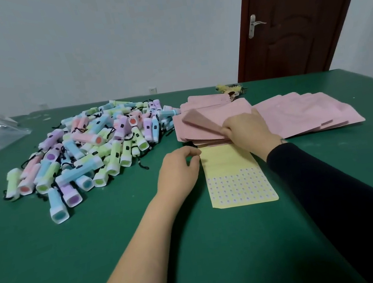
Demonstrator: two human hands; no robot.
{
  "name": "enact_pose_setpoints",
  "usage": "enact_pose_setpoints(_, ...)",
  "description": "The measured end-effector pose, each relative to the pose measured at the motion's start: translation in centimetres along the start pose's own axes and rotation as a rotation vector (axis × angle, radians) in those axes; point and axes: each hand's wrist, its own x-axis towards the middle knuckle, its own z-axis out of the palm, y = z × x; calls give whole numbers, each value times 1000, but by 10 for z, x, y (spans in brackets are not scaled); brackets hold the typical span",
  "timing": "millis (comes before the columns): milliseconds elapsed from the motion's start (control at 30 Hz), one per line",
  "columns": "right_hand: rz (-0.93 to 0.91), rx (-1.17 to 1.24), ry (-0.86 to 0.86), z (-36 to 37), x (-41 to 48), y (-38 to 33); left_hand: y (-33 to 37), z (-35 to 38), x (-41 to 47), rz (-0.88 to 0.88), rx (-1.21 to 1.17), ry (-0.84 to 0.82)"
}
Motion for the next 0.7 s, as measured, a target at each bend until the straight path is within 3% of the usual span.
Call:
enact_pose_setpoints(133,-9,525,315,-35,-6,-4,-2,-4,2,-24,-214,42)
enact_pose_setpoints(267,-75,1012,374,-54,-19,-8,4,-16,2,-114,-592,88)
enact_pose_setpoints(433,29,1529,207,-30,-31,-14,5,-31,4,-148,-733,187)
enact_pose_setpoints(567,145,2117,-123,4,-41,-29,7,-31,6,-264,-999,290)
enact_pose_setpoints(633,97,2120,-285,13,-44,-38,8,-32,8,-288,-1093,302)
enact_pose_setpoints(700,102,2073,-320,18,-44,-47,9,-31,7,-302,-998,324)
